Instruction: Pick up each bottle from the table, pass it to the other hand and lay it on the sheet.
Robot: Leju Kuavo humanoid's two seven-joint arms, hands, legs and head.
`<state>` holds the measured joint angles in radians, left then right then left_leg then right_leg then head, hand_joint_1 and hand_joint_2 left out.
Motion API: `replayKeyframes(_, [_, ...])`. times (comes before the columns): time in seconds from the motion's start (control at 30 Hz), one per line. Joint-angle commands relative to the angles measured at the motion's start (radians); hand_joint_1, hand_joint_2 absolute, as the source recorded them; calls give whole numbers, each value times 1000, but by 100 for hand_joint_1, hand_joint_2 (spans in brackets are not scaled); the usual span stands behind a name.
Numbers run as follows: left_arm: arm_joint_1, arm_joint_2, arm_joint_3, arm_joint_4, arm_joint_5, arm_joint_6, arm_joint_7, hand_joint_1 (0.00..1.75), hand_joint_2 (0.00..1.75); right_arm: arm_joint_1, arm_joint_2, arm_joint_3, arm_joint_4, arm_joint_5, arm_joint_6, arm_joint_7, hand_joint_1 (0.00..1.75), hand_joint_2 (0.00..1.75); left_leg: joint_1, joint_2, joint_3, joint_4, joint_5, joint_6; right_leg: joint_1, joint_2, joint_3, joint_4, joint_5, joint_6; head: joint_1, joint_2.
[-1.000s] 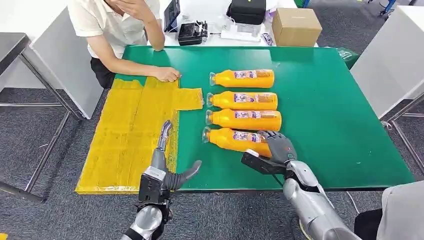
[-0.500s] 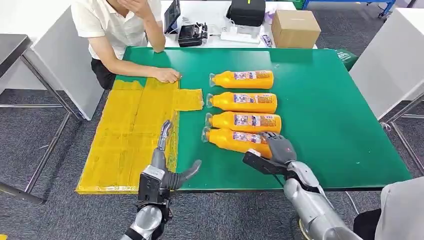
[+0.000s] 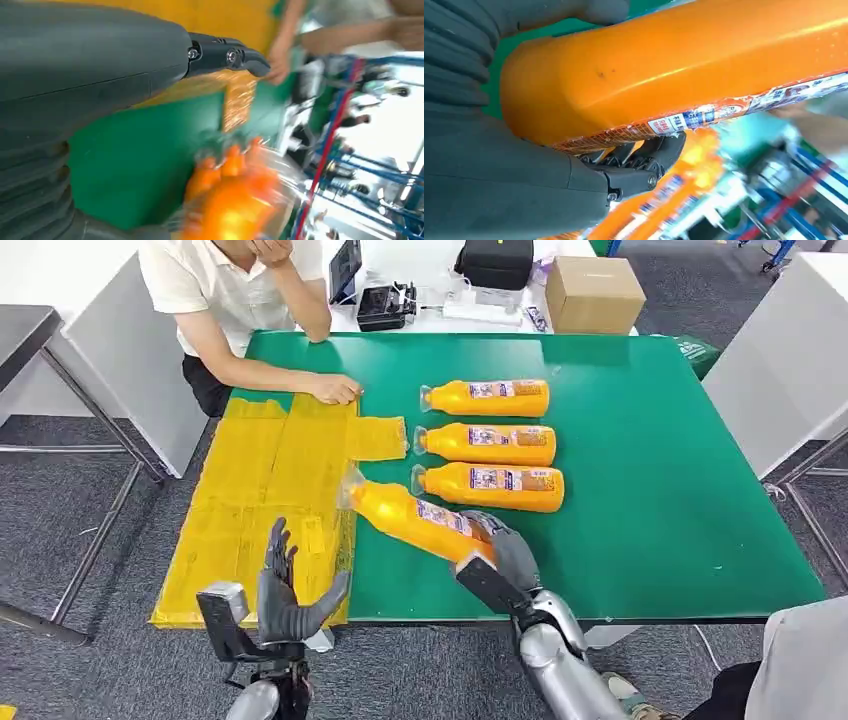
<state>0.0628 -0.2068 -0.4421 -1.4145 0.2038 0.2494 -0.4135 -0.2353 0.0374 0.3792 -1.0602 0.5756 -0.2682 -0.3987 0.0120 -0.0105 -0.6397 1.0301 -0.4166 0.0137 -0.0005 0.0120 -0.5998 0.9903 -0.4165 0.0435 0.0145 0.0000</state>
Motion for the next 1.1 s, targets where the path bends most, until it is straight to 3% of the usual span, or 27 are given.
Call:
replayKeyframes(0.03, [4,88,-47,42,163,-210,69,0,175,26,63,50,-184,-79,53,-53,175,175,-2,4,5,-1,-2,0,-2,2,3,0,-1,0,0,0])
replayKeyframes(0.2, [-41,84,-63,103,142,-255,27,0,175,10,96,106,-128,-125,70,-95,175,175,-2,5,6,-3,-2,-1,-2,2,4,-1,0,-2,0,0])
replayKeyframes(0.6, [-74,60,-66,122,132,-234,36,0,175,13,77,108,-119,-144,43,-115,175,175,-1,1,2,-2,0,0,-1,-1,1,-1,0,0,0,0])
replayKeyframes(0.67, [-135,34,-88,170,130,-217,45,0,175,27,44,90,-128,-187,25,-136,175,175,-1,1,3,-2,-1,0,-1,-1,2,-1,0,-1,0,0])
replayKeyframes(0.7, [-276,-23,-177,287,256,-194,86,0,175,79,-22,30,-144,-261,11,-192,175,175,-2,-7,1,-1,1,1,-1,-9,2,-1,-1,0,0,0])
replayKeyframes(0.73, [-276,-23,-177,287,256,-194,86,0,175,79,-22,30,-144,-261,11,-192,175,175,-2,-11,3,-2,2,1,-2,-14,4,-2,-2,0,1,0])
replayKeyframes(0.83, [-270,-9,-186,276,297,-209,96,0,175,67,-11,41,-129,-258,7,-197,175,175,-3,-2,1,-1,0,1,-3,-3,1,-1,1,0,1,0])
replayKeyframes(1.1, [-248,26,-201,145,362,-232,72,0,175,-12,3,123,19,-157,-29,-148,175,175,-1,2,-1,0,0,1,-1,0,-2,-1,1,0,0,0])
